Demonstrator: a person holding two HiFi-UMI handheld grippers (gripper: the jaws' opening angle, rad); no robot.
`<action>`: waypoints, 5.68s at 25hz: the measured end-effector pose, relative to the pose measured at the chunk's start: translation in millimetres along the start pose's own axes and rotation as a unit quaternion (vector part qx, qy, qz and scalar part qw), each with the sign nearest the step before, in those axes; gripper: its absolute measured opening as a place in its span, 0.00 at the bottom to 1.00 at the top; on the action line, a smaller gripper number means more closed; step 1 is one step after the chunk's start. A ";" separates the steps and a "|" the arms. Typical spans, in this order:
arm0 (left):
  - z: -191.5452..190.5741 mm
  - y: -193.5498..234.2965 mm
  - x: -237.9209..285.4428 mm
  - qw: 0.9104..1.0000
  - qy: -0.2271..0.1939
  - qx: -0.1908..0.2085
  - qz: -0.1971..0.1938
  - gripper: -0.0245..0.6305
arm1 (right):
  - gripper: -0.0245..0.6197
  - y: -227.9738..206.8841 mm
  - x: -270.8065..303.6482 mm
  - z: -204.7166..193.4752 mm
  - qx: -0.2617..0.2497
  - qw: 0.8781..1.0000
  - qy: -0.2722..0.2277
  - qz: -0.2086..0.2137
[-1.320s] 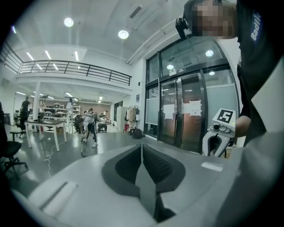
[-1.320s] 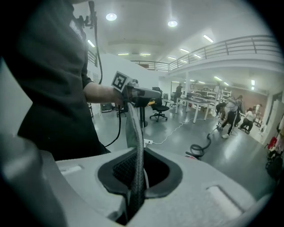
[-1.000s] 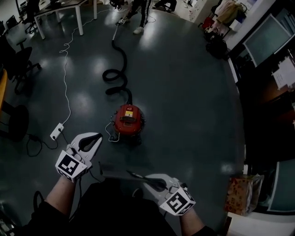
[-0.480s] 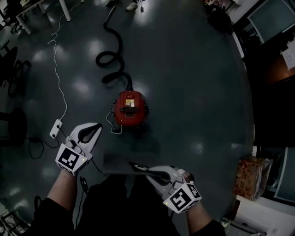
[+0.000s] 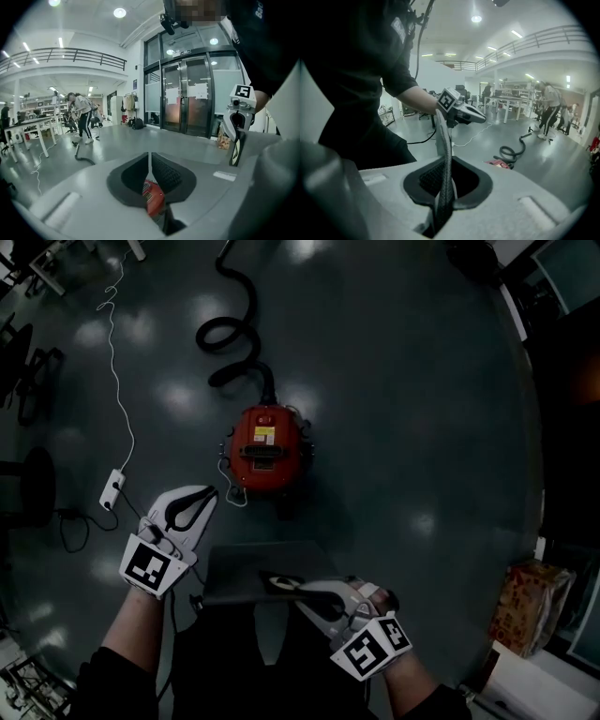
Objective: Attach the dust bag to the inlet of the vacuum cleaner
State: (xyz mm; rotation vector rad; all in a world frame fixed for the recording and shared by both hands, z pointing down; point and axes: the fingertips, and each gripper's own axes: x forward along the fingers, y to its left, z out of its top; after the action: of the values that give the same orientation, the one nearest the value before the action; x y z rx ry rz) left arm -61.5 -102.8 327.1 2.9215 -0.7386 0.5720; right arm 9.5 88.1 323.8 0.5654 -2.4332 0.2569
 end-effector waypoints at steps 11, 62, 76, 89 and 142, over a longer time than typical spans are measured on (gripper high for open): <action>-77.3 14.0 65.0 1.000 -0.003 0.007 0.002 0.13 | 0.08 -23.6 58.6 -81.4 0.001 1.000 0.002 0.009; -219.7 36.7 191.3 0.967 -0.076 0.196 -0.142 0.36 | 0.08 -71.3 210.6 -253.8 -0.077 0.996 0.003 0.050; -230.2 42.9 210.2 0.960 -0.045 0.238 -0.140 0.31 | 0.08 -77.4 217.6 -266.2 -0.095 0.994 0.035 0.051; -231.4 43.0 214.2 0.955 -0.042 0.254 -0.146 0.26 | 0.08 -84.1 225.4 -265.4 -0.098 0.993 0.064 0.020; -229.5 42.9 215.8 0.957 -0.035 0.259 -0.127 0.26 | 0.10 -107.1 235.2 -259.0 0.009 0.996 0.083 -0.005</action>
State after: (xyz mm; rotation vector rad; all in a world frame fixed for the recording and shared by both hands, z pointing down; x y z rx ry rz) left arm 16.7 -199.6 619.7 3.4527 -0.2245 0.7297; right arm 26.9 -5.0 677.2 0.5412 -2.2689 0.3104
